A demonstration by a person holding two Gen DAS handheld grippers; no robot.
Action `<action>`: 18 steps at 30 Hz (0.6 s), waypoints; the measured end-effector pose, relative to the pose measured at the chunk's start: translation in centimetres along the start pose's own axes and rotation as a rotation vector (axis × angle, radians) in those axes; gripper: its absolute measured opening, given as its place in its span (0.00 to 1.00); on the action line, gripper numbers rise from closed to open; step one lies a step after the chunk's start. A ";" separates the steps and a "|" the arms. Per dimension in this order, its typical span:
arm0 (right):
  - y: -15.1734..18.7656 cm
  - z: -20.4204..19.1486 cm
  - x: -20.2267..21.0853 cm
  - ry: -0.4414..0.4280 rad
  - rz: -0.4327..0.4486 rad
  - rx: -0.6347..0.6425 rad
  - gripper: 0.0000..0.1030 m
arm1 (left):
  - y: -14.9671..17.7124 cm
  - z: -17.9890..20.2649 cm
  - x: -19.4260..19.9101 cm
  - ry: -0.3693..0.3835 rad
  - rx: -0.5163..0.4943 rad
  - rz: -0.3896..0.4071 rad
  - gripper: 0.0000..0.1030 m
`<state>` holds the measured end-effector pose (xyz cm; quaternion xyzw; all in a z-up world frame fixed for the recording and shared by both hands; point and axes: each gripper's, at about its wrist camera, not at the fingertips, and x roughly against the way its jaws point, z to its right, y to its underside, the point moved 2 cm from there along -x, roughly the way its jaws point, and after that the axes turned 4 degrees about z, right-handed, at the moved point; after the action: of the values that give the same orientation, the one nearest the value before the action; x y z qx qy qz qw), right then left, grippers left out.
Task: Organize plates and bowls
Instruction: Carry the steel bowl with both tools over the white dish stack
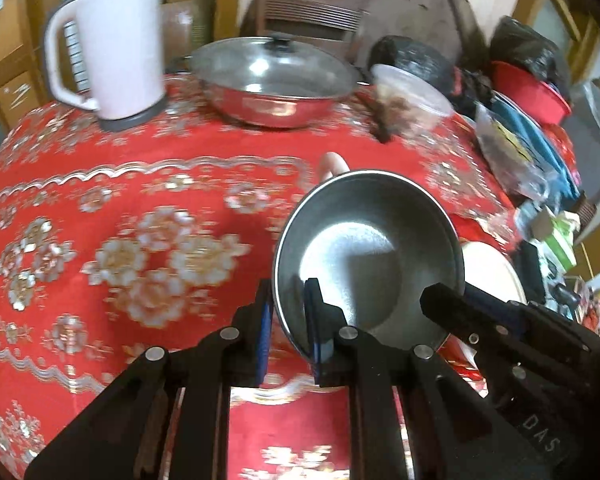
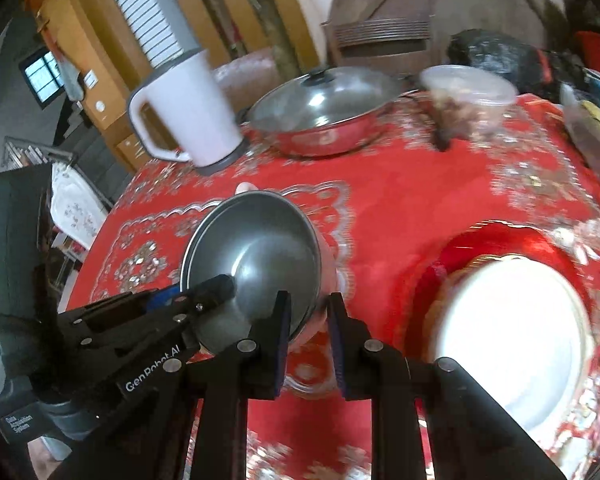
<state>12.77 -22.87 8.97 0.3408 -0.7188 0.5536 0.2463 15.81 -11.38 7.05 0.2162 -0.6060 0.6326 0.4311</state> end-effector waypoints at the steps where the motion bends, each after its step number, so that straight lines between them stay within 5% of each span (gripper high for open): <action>1: 0.0 0.8 0.5 0.009 0.004 -0.005 0.18 | 0.1 0.8 0.0 0.005 -0.010 0.000 0.13; 18: 1.9 12.5 8.6 0.133 0.064 -0.122 0.20 | 1.0 14.2 -1.1 0.113 -0.159 -0.039 0.13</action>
<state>6.06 -36.47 10.81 0.2646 -0.7436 0.5379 0.2962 12.05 -25.08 8.00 0.1569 -0.6247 0.5851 0.4928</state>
